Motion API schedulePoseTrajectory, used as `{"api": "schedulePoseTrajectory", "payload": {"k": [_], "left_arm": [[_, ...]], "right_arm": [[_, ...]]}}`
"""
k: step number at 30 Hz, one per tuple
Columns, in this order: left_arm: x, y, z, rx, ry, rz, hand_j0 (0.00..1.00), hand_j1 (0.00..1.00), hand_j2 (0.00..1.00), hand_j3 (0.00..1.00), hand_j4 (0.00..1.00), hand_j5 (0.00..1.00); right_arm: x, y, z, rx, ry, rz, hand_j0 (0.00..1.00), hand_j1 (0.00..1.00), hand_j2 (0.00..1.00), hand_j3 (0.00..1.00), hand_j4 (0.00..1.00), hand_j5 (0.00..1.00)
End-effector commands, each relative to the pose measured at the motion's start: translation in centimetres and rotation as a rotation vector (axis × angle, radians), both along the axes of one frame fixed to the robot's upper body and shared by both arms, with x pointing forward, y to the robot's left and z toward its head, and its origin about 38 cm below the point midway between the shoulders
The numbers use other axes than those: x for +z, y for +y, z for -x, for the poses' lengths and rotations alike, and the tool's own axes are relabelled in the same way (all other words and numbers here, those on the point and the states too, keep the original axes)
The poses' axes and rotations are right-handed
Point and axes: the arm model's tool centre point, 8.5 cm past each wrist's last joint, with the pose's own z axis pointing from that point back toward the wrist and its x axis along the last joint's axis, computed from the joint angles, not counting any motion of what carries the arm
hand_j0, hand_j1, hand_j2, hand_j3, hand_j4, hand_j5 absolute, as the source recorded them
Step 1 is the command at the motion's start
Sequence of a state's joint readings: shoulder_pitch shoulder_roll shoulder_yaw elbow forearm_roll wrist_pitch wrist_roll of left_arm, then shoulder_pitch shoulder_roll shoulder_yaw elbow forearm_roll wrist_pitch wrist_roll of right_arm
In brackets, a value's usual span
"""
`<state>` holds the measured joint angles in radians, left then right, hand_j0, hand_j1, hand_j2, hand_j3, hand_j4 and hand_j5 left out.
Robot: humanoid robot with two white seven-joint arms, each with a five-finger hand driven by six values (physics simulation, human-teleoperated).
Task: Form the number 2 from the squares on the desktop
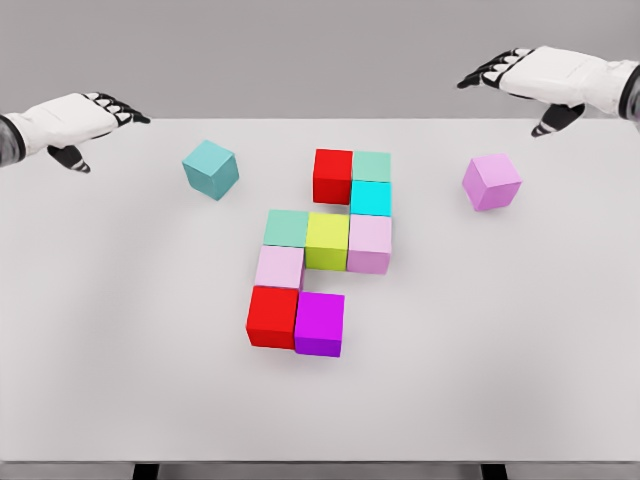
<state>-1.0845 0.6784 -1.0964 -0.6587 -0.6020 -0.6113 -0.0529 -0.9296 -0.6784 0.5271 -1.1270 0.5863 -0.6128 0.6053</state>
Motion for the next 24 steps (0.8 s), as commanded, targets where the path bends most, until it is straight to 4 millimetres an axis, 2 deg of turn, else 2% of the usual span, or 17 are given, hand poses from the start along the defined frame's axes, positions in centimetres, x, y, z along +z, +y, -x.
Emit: {"api": "schedulePoseTrajectory", "payload": {"k": [1, 3, 6, 8, 11, 14, 16, 21, 24], "left_arm": [[0.1, 0.4, -0.1, 0.031, 0.0, 0.048, 1.0, 1.0, 1.0, 1.0, 1.0, 1.0], [0.7, 0.7, -0.7, 0.059, -0.011, 0.076, 1.0, 1.0, 1.0, 1.0, 1.0, 1.0], [1.0, 1.1, -1.7, 0.126, -0.012, 0.111, 1.0, 1.0, 1.0, 1.0, 1.0, 1.0], [0.5, 0.4, -2.7, 0.168, -0.001, 0.131, 1.0, 1.0, 1.0, 1.0, 1.0, 1.0], [0.2, -0.1, -3.0, 0.186, 0.001, 0.157, 1.0, 1.0, 1.0, 1.0, 1.0, 1.0], [-0.2, 0.4, -2.9, 0.216, 0.014, 0.156, 1.0, 1.0, 1.0, 1.0, 1.0, 1.0], [0.2, 0.4, -3.1, 0.218, 0.004, 0.167, 1.0, 1.0, 1.0, 1.0, 1.0, 1.0], [0.3, 0.3, -3.0, 0.206, 0.015, 0.154, 1.0, 1.0, 1.0, 1.0, 1.0, 1.0], [0.5, -0.7, -3.1, 0.167, 0.036, 0.121, 1.0, 1.0, 1.0, 1.0, 1.0, 1.0]], "right_arm": [[-1.7, -1.1, -0.6, -0.051, 0.035, 0.068, 1.0, 1.0, 1.0, 1.0, 1.0, 1.0], [-2.8, -1.3, -0.9, -0.067, 0.056, 0.118, 1.0, 1.0, 1.0, 1.0, 1.0, 1.0], [-5.0, -0.4, -0.6, -0.038, 0.103, 0.192, 1.0, 1.0, 1.0, 1.0, 1.0, 1.0], [-5.6, 0.1, -0.5, -0.023, 0.118, 0.215, 0.99, 0.99, 0.99, 0.99, 0.99, 0.99], [-6.7, 0.4, -0.3, -0.009, 0.14, 0.246, 0.99, 0.99, 0.99, 0.99, 0.99, 0.99], [-7.2, 0.4, -0.2, -0.006, 0.15, 0.253, 0.99, 0.99, 0.99, 0.99, 0.99, 0.99], [-7.9, 0.8, 0.0, 0.006, 0.165, 0.274, 0.99, 0.99, 0.99, 0.99, 0.99, 0.99], [-7.6, 1.0, -0.2, 0.008, 0.157, 0.265, 0.99, 0.99, 0.99, 0.99, 0.99, 0.99], [-7.5, 1.5, -0.4, 0.013, 0.155, 0.251, 0.99, 0.99, 0.99, 0.99, 0.99, 0.99]]}}
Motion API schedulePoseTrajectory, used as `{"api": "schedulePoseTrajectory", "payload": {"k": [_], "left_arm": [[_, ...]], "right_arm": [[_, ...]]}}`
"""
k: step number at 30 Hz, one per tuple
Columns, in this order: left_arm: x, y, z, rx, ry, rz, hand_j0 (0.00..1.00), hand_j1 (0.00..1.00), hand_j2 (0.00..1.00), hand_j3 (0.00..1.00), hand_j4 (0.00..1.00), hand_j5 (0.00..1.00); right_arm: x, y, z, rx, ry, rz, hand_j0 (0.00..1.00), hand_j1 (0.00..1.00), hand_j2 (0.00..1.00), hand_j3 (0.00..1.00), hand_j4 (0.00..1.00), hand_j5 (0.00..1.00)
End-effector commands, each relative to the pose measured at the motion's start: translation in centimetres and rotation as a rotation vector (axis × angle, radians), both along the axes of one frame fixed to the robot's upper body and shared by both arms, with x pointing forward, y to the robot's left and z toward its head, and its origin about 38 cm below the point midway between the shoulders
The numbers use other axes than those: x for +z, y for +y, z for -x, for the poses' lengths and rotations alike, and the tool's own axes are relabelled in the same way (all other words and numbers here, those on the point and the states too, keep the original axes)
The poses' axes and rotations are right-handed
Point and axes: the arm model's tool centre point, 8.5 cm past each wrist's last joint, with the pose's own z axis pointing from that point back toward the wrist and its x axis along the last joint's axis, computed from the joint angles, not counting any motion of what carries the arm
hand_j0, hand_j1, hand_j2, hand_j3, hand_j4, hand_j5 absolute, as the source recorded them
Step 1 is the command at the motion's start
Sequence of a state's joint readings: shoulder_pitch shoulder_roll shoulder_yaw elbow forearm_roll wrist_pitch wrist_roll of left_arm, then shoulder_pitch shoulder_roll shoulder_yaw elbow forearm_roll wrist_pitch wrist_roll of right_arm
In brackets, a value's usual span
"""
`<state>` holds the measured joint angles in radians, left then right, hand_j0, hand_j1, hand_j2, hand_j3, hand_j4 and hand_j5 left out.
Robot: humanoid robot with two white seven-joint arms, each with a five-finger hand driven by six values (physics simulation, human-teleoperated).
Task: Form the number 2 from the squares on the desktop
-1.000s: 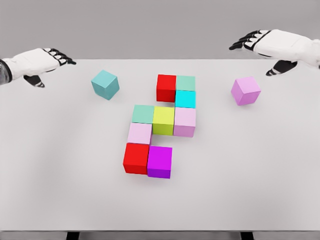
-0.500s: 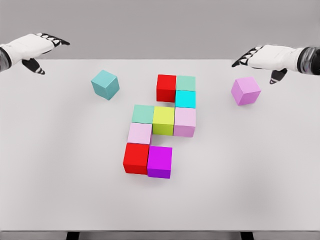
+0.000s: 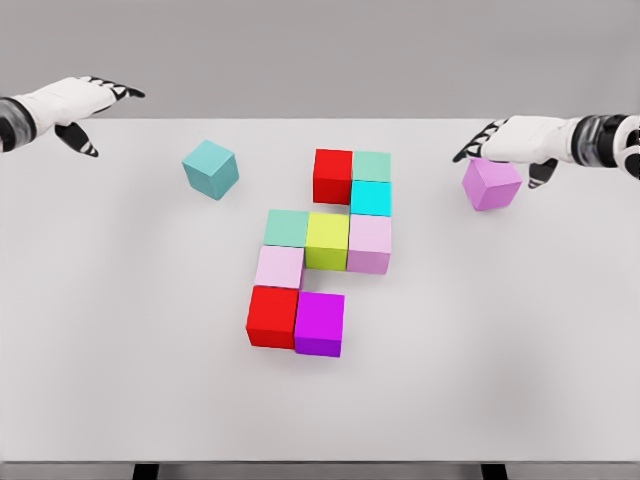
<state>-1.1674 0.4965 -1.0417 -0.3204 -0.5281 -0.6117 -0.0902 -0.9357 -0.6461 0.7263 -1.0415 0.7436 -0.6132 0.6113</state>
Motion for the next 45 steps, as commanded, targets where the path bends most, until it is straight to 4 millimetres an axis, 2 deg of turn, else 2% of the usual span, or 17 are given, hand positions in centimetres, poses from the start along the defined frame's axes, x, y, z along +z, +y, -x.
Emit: {"api": "schedulePoseTrajectory", "payload": {"k": [1, 5, 12, 18, 21, 24, 27, 29, 31, 36, 39, 42, 45], "left_arm": [[0.3, -0.7, -0.1, -0.033, 0.008, -0.034, 1.0, 1.0, 1.0, 1.0, 1.0, 1.0], [1.4, -2.7, -0.3, -0.138, -0.019, -0.155, 1.0, 1.0, 1.0, 1.0, 1.0, 1.0], [2.7, -3.0, -0.2, -0.162, -0.015, -0.195, 1.0, 1.0, 1.0, 1.0, 1.0, 1.0], [2.3, -3.8, -0.2, -0.171, 0.03, -0.207, 1.0, 1.0, 1.0, 1.0, 1.0, 1.0], [1.7, -6.7, -0.7, -0.216, 0.03, -0.181, 1.0, 1.0, 1.0, 1.0, 1.0, 1.0], [1.5, -8.3, -1.0, -0.231, 0.027, -0.129, 1.0, 1.0, 1.0, 1.0, 1.0, 1.0], [1.3, -8.6, -1.0, -0.22, 0.033, -0.069, 1.0, 1.0, 1.0, 1.0, 1.0, 1.0], [1.2, -8.7, -0.9, -0.217, 0.032, -0.037, 1.0, 1.0, 1.0, 1.0, 1.0, 1.0], [1.4, -8.3, -0.9, -0.209, 0.03, -0.026, 1.0, 1.0, 1.0, 1.0, 1.0, 1.0], [1.1, -8.1, -0.5, -0.223, 0.034, -0.031, 1.0, 1.0, 1.0, 1.0, 1.0, 1.0], [-0.1, -8.7, 0.3, -0.249, 0.047, -0.004, 1.0, 1.0, 1.0, 1.0, 1.0, 1.0], [-0.9, -8.7, 0.6, -0.245, 0.064, 0.037, 1.0, 1.0, 1.0, 1.0, 1.0, 1.0], [-0.9, -8.5, 0.7, -0.241, 0.065, 0.046, 1.0, 1.0, 1.0, 1.0, 1.0, 1.0]], "right_arm": [[-0.1, 0.1, -0.2, -0.007, 0.004, -0.015, 0.98, 0.98, 0.98, 0.98, 0.98, 0.98], [-1.4, -0.6, -0.5, -0.047, 0.039, -0.032, 0.97, 0.97, 0.97, 0.97, 0.97, 0.97], [-2.2, -0.5, -0.5, -0.056, 0.058, -0.041, 0.97, 0.97, 0.97, 0.97, 0.97, 0.97], [-0.9, -0.4, -0.8, -0.054, 0.027, -0.066, 0.97, 0.97, 0.97, 0.97, 0.97, 0.97], [-1.2, -0.3, -0.7, -0.055, 0.033, -0.059, 0.97, 0.97, 0.97, 0.97, 0.97, 0.97], [-2.0, 0.2, -0.7, -0.047, 0.048, -0.053, 0.97, 0.97, 0.97, 0.97, 0.97, 0.97], [-2.0, 0.4, -0.7, -0.044, 0.048, -0.054, 0.96, 0.96, 0.96, 0.96, 0.96, 0.96], [-2.2, 1.3, -0.8, -0.029, 0.05, -0.061, 0.96, 0.96, 0.96, 0.96, 0.96, 0.96], [-2.2, 1.3, -0.8, -0.029, 0.05, -0.061, 0.96, 0.96, 0.96, 0.96, 0.96, 0.96], [-2.7, 0.7, -0.8, -0.049, 0.065, -0.055, 0.95, 0.95, 0.95, 0.95, 0.95, 0.95], [-3.4, -0.2, -0.9, -0.079, 0.084, -0.054, 0.94, 0.94, 0.94, 0.94, 0.94, 0.94], [-3.4, -0.3, -0.9, -0.08, 0.084, -0.052, 0.91, 0.91, 0.91, 0.91, 0.91, 0.91], [-3.5, -0.3, -0.9, -0.084, 0.088, -0.053, 0.9, 0.9, 0.9, 0.9, 0.9, 0.9]]}}
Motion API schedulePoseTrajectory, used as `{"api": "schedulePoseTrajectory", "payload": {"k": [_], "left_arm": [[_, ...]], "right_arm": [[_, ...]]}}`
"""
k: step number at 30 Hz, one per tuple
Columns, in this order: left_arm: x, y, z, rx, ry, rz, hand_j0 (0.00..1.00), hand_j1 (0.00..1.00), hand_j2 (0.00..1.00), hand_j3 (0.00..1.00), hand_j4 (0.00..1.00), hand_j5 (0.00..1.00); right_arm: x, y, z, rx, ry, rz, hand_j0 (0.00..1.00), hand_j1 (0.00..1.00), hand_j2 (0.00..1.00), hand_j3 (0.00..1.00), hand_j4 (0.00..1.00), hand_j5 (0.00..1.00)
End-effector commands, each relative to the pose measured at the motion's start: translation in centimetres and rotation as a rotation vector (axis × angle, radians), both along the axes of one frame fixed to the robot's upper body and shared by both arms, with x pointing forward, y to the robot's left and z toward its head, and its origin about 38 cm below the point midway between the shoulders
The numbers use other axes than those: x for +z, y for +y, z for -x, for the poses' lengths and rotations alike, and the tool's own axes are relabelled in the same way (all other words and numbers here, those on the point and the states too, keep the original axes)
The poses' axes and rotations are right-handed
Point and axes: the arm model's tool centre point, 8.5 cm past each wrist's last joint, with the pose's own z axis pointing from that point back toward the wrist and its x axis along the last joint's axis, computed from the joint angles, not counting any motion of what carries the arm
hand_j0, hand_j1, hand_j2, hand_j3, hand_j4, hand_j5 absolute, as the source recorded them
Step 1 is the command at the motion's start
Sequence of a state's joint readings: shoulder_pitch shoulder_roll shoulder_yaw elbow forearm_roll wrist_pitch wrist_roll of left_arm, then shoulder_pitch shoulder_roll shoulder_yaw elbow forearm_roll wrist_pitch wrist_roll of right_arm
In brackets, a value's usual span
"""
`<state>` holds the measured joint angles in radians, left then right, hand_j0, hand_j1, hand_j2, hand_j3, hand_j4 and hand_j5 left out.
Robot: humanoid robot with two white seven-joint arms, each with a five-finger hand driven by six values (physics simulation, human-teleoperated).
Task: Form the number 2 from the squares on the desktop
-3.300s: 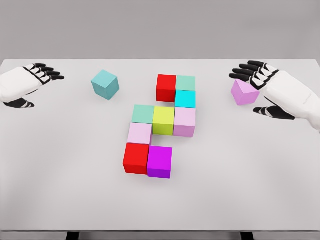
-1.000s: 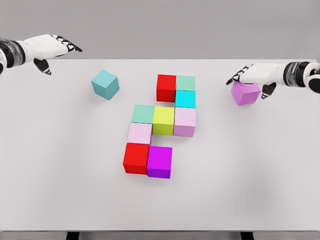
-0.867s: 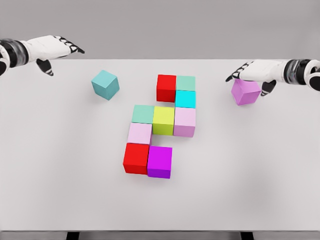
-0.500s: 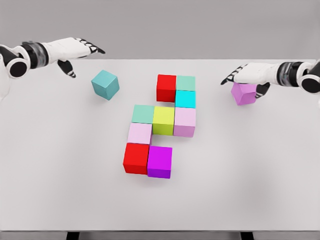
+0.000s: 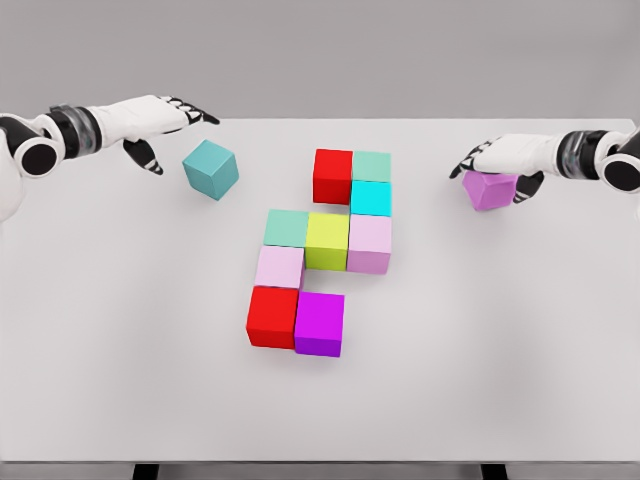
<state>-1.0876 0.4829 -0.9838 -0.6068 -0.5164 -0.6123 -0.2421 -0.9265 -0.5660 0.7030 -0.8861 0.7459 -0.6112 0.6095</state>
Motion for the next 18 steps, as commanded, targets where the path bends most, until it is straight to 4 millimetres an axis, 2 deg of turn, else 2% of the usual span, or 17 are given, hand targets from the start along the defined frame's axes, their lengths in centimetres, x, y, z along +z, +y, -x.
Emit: {"api": "schedulePoseTrajectory", "payload": {"k": [1, 5, 7, 8, 10, 11, 14, 18], "left_arm": [[0.2, -0.1, 0.0, 0.004, -0.002, 0.026, 1.0, 1.0, 1.0, 1.0, 1.0, 1.0], [-0.4, -0.1, 0.2, 0.004, 0.01, 0.032, 1.0, 1.0, 1.0, 1.0, 1.0, 1.0], [-0.5, -0.3, 0.2, 0.002, 0.011, 0.034, 1.0, 1.0, 1.0, 1.0, 1.0, 1.0], [-0.8, -0.5, 0.3, -0.001, 0.017, 0.035, 1.0, 1.0, 1.0, 1.0, 1.0, 1.0], [-0.9, -0.8, 0.3, -0.006, 0.018, 0.037, 1.0, 1.0, 1.0, 1.0, 1.0, 1.0], [-1.1, -0.9, 0.3, -0.009, 0.023, 0.038, 1.0, 1.0, 1.0, 1.0, 1.0, 1.0], [-1.5, -1.7, 0.4, -0.018, 0.027, 0.046, 1.0, 1.0, 1.0, 1.0, 1.0, 1.0], [-1.7, -2.4, 0.3, -0.029, 0.032, 0.051, 1.0, 1.0, 1.0, 1.0, 1.0, 1.0]], "right_arm": [[-0.1, -0.1, 0.0, -0.004, 0.003, 0.001, 0.84, 0.84, 0.84, 0.84, 0.84, 0.84], [0.3, 0.0, -0.1, -0.001, -0.006, -0.004, 0.71, 0.71, 0.71, 0.71, 0.71, 0.71], [0.7, 0.2, -0.2, 0.003, -0.015, -0.012, 0.7, 0.7, 0.7, 0.7, 0.7, 0.7], [0.8, 0.1, -0.2, 0.002, -0.017, -0.014, 0.63, 0.63, 0.63, 0.63, 0.63, 0.63], [0.8, 0.2, -0.2, 0.003, -0.017, -0.016, 0.62, 0.62, 0.62, 0.62, 0.62, 0.62], [1.0, 0.1, -0.2, 0.001, -0.02, -0.019, 0.58, 0.58, 0.58, 0.58, 0.58, 0.58], [2.2, 0.5, 0.0, 0.03, -0.053, -0.016, 0.58, 0.58, 0.58, 0.58, 0.58, 0.58], [4.2, -0.4, 0.5, 0.035, -0.103, -0.016, 0.58, 0.58, 0.58, 0.58, 0.58, 0.58]]}}
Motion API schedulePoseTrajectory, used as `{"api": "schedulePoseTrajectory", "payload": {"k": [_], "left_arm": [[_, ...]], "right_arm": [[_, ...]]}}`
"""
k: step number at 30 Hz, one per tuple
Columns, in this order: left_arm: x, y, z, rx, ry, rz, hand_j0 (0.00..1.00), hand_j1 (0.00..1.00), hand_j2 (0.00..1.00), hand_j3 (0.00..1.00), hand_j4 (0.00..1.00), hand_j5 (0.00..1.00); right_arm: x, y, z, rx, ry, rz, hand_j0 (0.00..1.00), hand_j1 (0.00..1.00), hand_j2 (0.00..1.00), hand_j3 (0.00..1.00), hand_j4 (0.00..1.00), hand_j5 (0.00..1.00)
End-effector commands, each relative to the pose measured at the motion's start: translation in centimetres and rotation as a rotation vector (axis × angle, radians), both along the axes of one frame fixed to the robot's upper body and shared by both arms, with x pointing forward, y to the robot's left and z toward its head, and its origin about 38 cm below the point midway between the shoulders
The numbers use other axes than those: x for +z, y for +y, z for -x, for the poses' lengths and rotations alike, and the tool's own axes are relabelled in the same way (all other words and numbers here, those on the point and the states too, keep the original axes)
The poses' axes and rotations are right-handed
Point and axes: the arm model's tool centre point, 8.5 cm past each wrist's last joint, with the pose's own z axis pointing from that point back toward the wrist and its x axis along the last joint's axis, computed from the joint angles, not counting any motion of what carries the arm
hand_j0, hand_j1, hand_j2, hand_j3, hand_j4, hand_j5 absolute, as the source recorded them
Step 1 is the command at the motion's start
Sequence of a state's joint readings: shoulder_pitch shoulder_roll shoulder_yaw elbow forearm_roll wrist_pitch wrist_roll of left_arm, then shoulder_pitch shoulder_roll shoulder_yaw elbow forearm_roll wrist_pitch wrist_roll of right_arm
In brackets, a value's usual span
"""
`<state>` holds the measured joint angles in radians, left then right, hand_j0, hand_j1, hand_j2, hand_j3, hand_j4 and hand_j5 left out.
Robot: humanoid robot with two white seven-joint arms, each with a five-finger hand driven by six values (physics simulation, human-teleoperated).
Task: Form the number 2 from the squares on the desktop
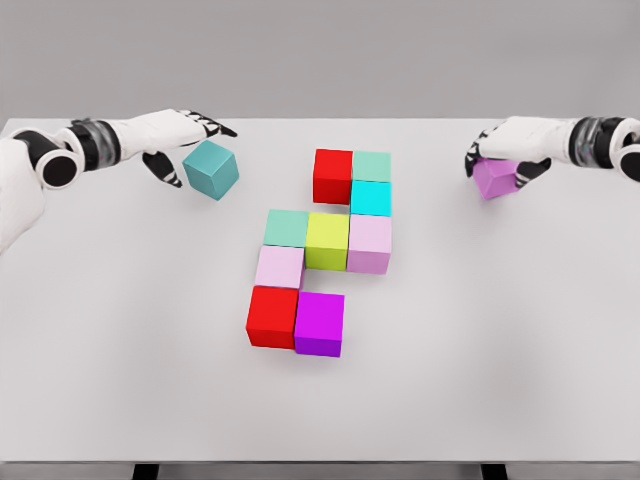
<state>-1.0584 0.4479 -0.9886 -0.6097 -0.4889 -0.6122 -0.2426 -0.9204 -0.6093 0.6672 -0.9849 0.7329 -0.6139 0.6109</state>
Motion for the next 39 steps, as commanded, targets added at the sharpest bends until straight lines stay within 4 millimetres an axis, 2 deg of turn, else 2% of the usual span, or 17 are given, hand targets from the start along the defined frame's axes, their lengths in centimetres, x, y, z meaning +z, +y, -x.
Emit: {"api": "schedulePoseTrajectory", "payload": {"k": [1, 4, 11, 21, 28, 36, 39], "left_arm": [[0.0, -0.6, -0.1, -0.004, 0.001, 0.012, 1.0, 1.0, 1.0, 1.0, 1.0, 1.0], [-0.4, -1.1, 0.0, -0.01, 0.009, 0.014, 1.0, 1.0, 1.0, 1.0, 1.0, 1.0], [-0.6, -1.0, 0.0, -0.009, 0.013, 0.007, 1.0, 1.0, 1.0, 1.0, 1.0, 1.0], [-1.1, -0.5, 0.1, 0.006, 0.024, 0.002, 1.0, 1.0, 1.0, 1.0, 1.0, 1.0], [-1.4, -0.9, 0.0, 0.008, 0.031, 0.006, 1.0, 1.0, 1.0, 1.0, 1.0, 1.0], [-1.4, -1.2, -0.2, 0.012, 0.033, 0.01, 1.0, 1.0, 1.0, 1.0, 1.0, 1.0], [-1.6, -1.2, -0.3, 0.019, 0.038, 0.01, 1.0, 1.0, 1.0, 1.0, 1.0, 1.0]], "right_arm": [[1.5, -0.2, 0.2, 0.011, -0.037, -0.003, 0.58, 0.58, 0.58, 0.58, 0.58, 0.58], [1.6, 0.0, 0.5, 0.022, -0.043, 0.001, 0.58, 0.58, 0.58, 0.58, 0.58, 0.58], [3.1, 0.0, 3.5, 0.108, -0.086, 0.021, 0.56, 0.56, 0.56, 0.56, 0.56, 0.56], [3.2, 0.7, 6.6, 0.195, -0.1, 0.062, 0.56, 0.56, 0.56, 0.56, 0.56, 0.56], [3.6, 2.5, 9.3, 0.29, -0.112, 0.061, 0.56, 0.56, 0.56, 0.56, 0.56, 0.56], [3.1, 4.4, 13.2, 0.408, -0.108, 0.086, 0.55, 0.55, 0.55, 0.55, 0.55, 0.55], [2.5, 4.4, 13.9, 0.418, -0.088, 0.082, 0.54, 0.54, 0.54, 0.54, 0.54, 0.54]]}}
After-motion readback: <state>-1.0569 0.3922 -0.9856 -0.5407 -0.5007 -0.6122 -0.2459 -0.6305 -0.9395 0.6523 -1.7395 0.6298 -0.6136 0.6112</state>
